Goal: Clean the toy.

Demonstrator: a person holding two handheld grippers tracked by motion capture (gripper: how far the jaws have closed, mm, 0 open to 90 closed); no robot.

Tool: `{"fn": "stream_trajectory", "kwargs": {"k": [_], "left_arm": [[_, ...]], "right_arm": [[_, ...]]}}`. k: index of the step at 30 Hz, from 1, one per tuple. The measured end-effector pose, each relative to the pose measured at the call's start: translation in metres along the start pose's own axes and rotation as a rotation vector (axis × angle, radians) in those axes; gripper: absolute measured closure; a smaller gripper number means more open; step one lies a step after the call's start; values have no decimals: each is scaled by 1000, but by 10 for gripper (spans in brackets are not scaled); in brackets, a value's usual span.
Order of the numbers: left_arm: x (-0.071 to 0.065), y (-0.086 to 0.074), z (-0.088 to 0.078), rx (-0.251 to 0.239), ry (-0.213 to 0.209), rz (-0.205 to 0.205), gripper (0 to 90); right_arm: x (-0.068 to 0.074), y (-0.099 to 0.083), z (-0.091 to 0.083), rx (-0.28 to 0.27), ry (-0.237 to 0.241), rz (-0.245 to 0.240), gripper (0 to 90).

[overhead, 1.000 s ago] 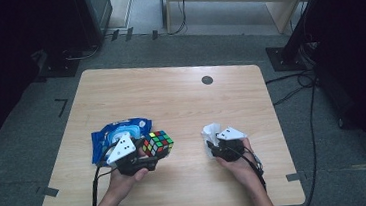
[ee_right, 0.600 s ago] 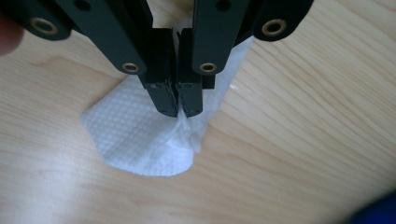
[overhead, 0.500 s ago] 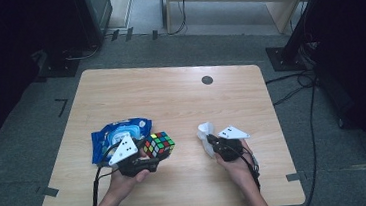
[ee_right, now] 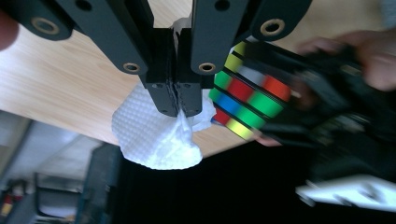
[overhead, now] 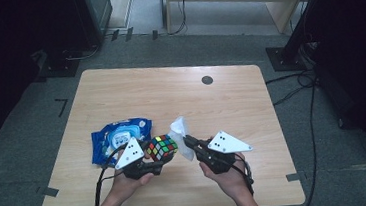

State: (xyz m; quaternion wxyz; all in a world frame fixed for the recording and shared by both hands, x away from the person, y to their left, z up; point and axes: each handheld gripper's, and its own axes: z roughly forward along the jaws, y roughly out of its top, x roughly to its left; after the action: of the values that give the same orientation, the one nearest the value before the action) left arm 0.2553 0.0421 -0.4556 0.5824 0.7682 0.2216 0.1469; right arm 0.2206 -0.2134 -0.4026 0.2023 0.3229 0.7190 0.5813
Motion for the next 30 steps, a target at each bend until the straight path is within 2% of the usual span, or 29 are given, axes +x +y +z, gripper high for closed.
{"fn": "stream_trajectory", "kwargs": {"k": [3,5,6,7,9,12,16,18,19,20,22,24,25,27,28,30], "left_arm": [[-3,0,2,13,7,23,341],[-5,0,2,12,0,34,341],[-6,0,2,9,-5,41,341],[-8,1,2,8,-7,50,341],[-11,1,2,12,1,71,341],[-11,1,0,-9,-5,72,341],[-9,4,-5,-38,-9,62,342],[-6,5,-7,-53,-10,45,342],[-4,6,-9,-67,-11,29,342],[-2,7,-10,-74,-6,22,342],[1,8,-11,-59,6,27,342],[1,6,-10,-31,21,48,342],[0,4,-8,-12,20,51,342],[-3,1,-3,16,26,77,342],[-5,1,-1,25,25,84,342],[-10,1,2,35,16,105,342]], "right_arm": [[14,4,2,-16,88,25,887],[23,2,8,-5,139,25,887],[27,1,12,3,145,13,886],[30,-1,15,8,138,6,886],[31,-5,20,-2,140,26,886],[21,-8,21,-21,143,115,887],[3,-15,21,-15,101,168,887],[-7,-20,21,10,38,174,888],[-9,-22,22,32,26,179,887],[-12,-25,22,49,16,176,888],[-11,-28,21,52,15,182,887],[-8,-25,18,25,7,163,887],[-6,-22,16,6,8,158,887],[-1,-15,13,-31,47,157,887],[3,-13,13,-41,83,147,887],[11,-12,15,-42,121,120,886]]}}
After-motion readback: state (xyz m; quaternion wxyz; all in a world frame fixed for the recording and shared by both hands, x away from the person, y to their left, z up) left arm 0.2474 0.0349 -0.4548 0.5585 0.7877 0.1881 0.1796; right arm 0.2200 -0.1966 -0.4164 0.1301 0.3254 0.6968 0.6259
